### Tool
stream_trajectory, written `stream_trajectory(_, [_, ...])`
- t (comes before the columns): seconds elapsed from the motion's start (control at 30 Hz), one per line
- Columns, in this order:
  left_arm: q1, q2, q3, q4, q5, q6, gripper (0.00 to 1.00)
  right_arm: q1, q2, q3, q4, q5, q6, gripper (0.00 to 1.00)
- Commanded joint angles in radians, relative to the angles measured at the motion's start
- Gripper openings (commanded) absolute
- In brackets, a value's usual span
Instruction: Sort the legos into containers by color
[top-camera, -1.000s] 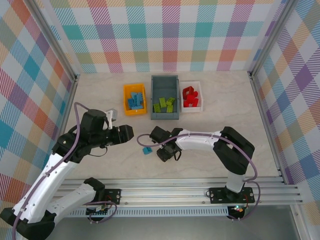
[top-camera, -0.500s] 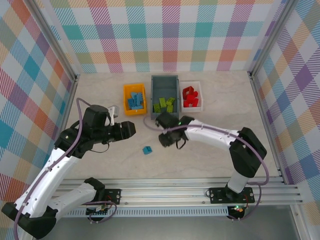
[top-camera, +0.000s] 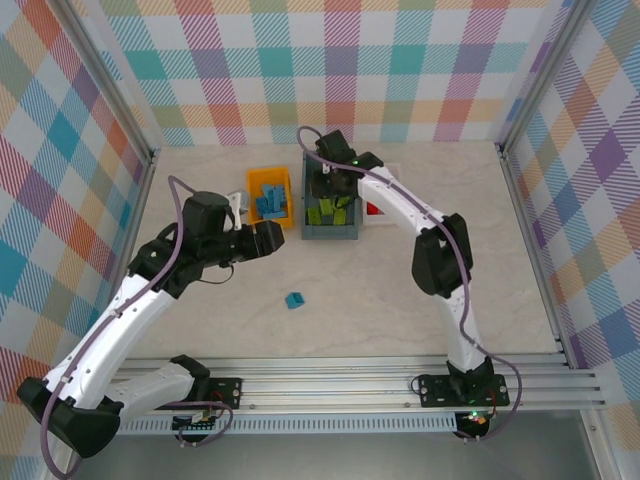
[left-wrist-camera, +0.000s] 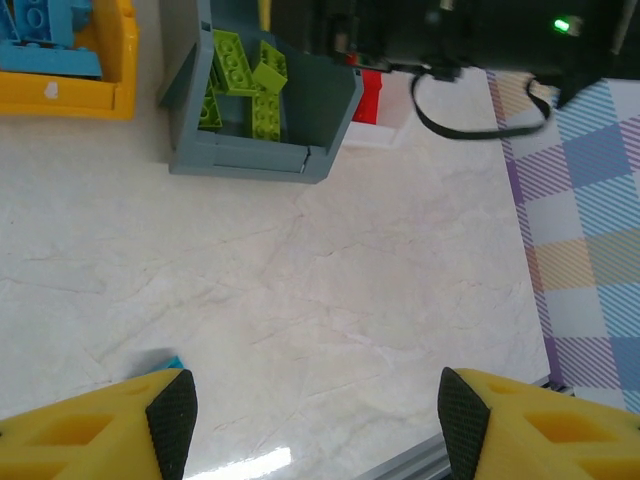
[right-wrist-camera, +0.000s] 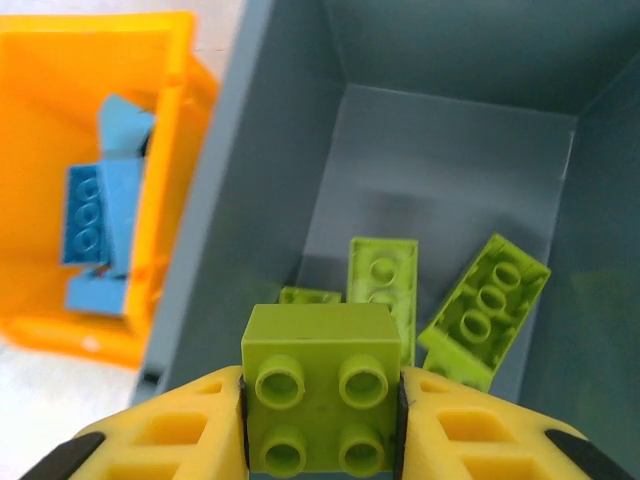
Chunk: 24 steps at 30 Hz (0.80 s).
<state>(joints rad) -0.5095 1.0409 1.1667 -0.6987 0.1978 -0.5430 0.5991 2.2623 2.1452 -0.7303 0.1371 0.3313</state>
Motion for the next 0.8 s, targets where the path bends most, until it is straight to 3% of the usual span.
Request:
stream_trajectory(0.0, [-0.01, 0.007, -0.011, 0.051, 0.001, -0.006, 0.67, -0.021, 0.094, 0.162, -0.094, -0.017, 0.015, 0.36])
stream_trajectory(0.2, [-0.015, 0.0, -0.033, 0.054, -0.002, -0.009, 0.67, -0.051, 0.292, 0.435, -0.204, -0.057, 0.03, 0.38])
stream_trajectory(0.5, [-0.021, 0.015, -0.032, 0.057, 0.002, -0.011, 0.67, -0.05, 0.315, 0.433, -0.203, -0.085, 0.046, 0.46])
stream_trajectory(0.63, [-0.027, 0.017, -0.029, 0.057, -0.002, -0.013, 0.67, -0.048, 0.301, 0.436, -0.209, -0.085, 0.048, 0.59])
stream_trajectory(0.77, [-0.032, 0.011, -0.027, 0.05, -0.009, -0.015, 0.67, -0.041, 0.262, 0.445, -0.214, -0.072, 0.025, 0.57])
